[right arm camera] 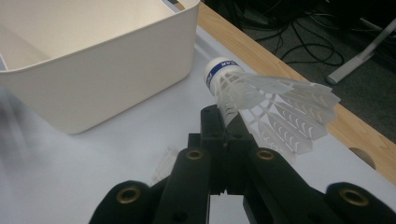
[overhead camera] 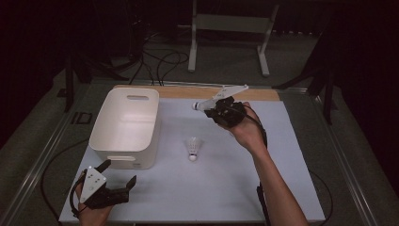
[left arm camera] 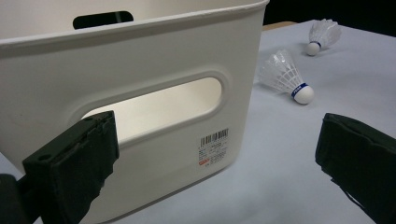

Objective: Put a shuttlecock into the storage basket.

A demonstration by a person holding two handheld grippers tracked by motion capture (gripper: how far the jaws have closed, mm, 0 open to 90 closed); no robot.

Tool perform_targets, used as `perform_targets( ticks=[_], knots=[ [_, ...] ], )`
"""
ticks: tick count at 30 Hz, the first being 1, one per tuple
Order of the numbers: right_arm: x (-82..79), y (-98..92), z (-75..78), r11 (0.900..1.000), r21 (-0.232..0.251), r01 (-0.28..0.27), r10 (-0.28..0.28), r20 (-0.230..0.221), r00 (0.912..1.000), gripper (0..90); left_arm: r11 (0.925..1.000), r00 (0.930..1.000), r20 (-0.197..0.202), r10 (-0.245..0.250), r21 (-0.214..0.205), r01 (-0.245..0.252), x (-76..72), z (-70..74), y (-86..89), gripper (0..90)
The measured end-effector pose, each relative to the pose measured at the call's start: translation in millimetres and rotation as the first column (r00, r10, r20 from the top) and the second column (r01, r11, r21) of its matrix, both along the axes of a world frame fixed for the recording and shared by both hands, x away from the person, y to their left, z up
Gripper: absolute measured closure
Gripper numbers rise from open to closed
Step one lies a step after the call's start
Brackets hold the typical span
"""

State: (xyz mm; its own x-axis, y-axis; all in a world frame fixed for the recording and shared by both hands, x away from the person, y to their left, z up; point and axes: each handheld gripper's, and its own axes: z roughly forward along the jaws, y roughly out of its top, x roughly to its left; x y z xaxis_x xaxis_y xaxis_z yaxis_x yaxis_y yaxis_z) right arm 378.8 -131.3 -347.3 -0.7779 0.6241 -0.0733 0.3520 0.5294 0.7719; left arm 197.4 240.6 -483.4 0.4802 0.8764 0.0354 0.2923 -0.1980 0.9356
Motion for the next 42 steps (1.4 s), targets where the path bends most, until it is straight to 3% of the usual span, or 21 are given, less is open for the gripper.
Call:
perform_targets(
  ticks=[42],
  knots=[
    [10.8, 15.8, 5.8, 0.9993, 0.035, -0.008, 0.008, -0.015, 0.9998, 89.7, 1.0000, 1.0000, -0.001, 0.001, 0.000, -0.001, 0.0, -0.1, 0.4, 0.0]
  ],
)
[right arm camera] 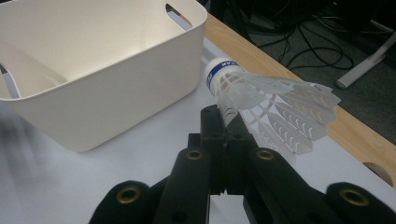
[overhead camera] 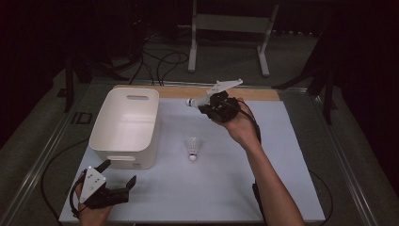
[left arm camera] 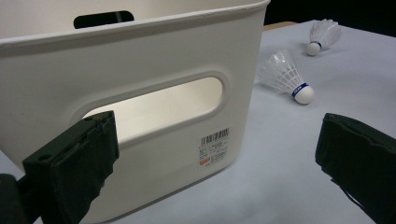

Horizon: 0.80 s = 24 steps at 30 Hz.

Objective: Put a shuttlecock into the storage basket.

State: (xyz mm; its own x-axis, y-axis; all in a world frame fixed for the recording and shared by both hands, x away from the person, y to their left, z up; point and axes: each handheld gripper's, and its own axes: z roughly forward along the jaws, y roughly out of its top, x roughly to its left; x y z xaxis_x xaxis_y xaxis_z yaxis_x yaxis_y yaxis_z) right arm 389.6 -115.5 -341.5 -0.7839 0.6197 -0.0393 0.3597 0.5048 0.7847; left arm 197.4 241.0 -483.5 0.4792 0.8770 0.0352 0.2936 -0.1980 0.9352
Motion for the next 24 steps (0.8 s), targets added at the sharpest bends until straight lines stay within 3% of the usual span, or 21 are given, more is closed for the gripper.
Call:
perform_targets(
  ticks=[24],
  knots=[
    [4.5, 15.4, 4.8, 0.9993, 0.018, -0.031, 0.031, -0.006, 0.9995, 89.7, 1.0000, 1.0000, 0.002, 0.003, -0.005, -0.003, -0.1, 0.0, 0.7, 0.0]
  ],
)
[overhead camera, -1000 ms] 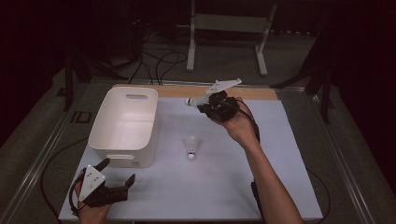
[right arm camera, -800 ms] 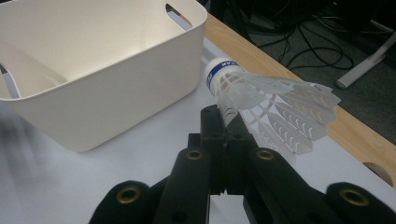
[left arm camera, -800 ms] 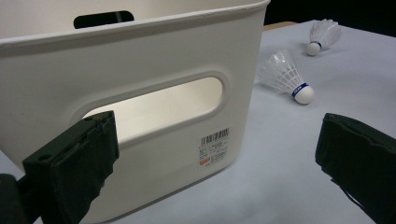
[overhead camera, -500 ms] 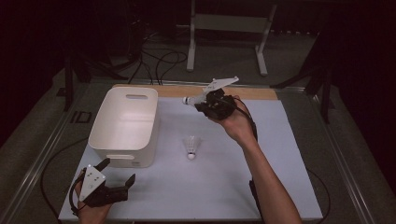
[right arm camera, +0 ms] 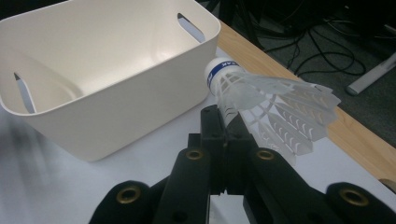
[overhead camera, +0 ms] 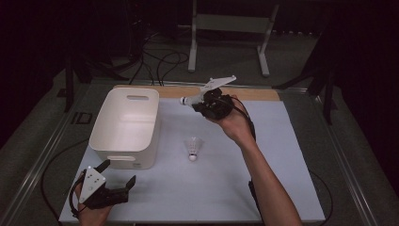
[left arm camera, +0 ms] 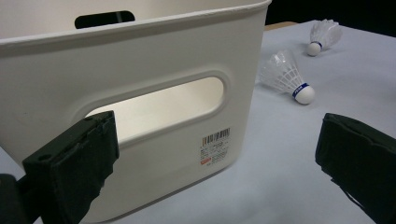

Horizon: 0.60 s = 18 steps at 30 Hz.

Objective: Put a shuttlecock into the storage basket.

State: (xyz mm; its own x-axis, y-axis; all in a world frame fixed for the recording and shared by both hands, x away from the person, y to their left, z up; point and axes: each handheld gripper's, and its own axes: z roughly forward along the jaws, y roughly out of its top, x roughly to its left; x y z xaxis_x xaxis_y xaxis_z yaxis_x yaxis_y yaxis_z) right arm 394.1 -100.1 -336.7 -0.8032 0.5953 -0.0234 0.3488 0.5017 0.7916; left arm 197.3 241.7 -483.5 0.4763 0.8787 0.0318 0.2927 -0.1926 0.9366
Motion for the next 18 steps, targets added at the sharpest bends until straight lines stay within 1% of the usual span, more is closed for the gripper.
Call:
perform_targets(
  ticks=[5, 18],
  knots=[
    [-0.3, 1.7, 0.1, 1.0000, 0.003, 0.001, -0.001, -0.004, 1.0000, 89.7, 1.0000, 1.0000, -0.001, -0.001, 0.002, 0.001, 0.0, 0.0, -0.1, 0.0],
    [-1.9, 9.4, -1.6, 0.9998, 0.004, -0.020, 0.020, -0.004, 0.9998, 89.7, 1.0000, 1.0000, -0.001, -0.001, 0.004, 0.001, -0.1, -0.1, -0.1, 0.0]
  ],
)
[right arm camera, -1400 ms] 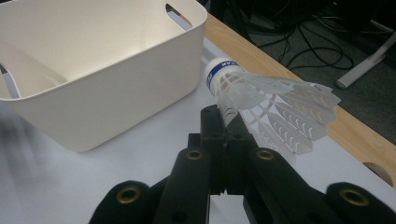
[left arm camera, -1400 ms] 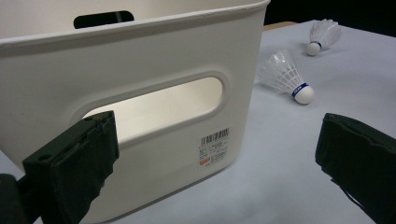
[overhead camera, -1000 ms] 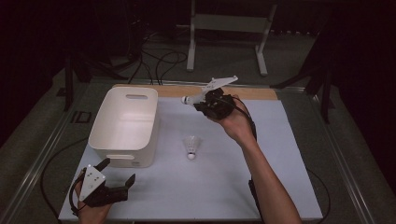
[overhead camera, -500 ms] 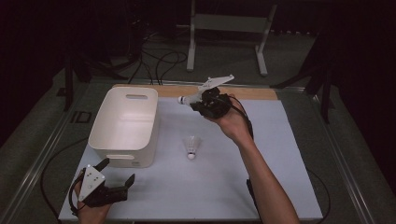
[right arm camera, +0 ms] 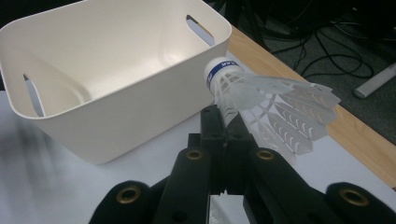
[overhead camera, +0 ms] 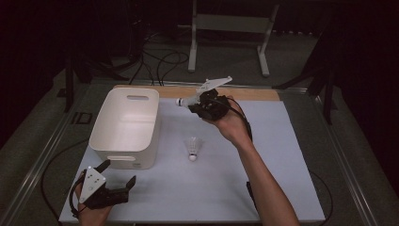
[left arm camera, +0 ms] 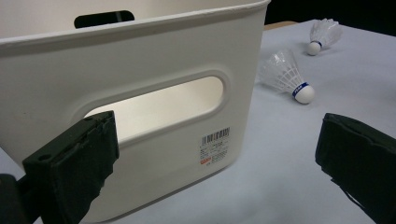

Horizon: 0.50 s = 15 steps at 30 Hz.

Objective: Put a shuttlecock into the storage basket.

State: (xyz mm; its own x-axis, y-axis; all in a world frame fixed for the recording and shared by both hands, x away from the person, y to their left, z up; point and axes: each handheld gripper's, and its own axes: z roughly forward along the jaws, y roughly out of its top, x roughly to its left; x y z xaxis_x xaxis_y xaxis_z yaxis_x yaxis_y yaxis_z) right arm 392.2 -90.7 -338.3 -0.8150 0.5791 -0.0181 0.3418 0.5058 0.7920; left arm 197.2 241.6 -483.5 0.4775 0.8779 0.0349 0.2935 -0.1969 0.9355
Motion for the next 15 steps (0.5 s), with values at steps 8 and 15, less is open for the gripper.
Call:
perform_targets(
  ticks=[8, 15],
  knots=[
    [-2.4, 3.9, 1.9, 0.9999, 0.003, -0.014, 0.014, 0.007, 0.9999, 89.7, 1.0000, 1.0000, 0.000, 0.000, -0.001, 0.000, -0.1, 0.0, -0.4, 0.0],
    [-4.2, 8.7, 4.3, 0.9997, 0.007, -0.024, 0.024, 0.009, 0.9997, 89.7, 1.0000, 1.0000, 0.001, 0.001, 0.000, -0.001, -0.2, 0.2, 0.3, 0.0]
  ],
)
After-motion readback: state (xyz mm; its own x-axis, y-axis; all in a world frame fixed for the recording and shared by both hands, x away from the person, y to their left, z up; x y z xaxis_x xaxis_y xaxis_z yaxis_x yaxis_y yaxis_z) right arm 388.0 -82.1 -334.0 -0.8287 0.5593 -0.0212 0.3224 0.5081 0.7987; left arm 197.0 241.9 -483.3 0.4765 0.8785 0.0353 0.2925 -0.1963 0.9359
